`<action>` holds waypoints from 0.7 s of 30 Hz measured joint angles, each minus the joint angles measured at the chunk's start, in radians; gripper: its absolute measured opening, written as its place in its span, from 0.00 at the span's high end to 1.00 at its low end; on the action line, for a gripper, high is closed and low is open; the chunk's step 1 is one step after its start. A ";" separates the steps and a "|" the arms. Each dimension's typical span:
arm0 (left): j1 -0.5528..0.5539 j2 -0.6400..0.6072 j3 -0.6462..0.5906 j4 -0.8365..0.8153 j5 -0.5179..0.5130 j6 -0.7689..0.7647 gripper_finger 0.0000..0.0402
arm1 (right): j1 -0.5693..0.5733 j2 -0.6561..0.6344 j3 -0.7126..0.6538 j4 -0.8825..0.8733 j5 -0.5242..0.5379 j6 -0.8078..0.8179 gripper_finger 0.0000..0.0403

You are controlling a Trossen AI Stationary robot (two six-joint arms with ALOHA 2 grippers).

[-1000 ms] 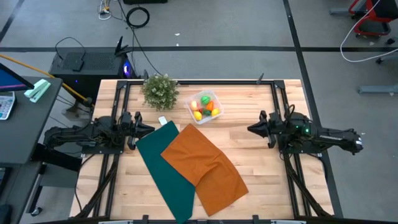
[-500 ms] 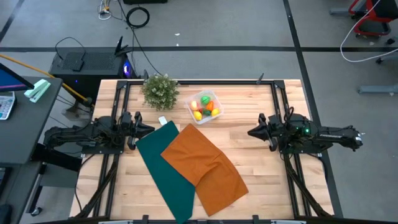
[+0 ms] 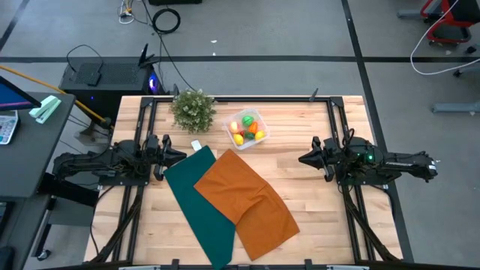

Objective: Pick and placing Produce into tupperware
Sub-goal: Return to Home Position

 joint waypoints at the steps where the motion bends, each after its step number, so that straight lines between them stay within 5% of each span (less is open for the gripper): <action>1: 0.000 0.000 0.000 0.000 0.000 0.000 0.91 | 0.000 0.000 0.000 0.000 0.000 0.000 1.00; 21: 0.000 0.000 0.000 0.000 0.000 0.000 0.91 | 0.000 0.000 0.000 0.000 0.001 0.001 1.00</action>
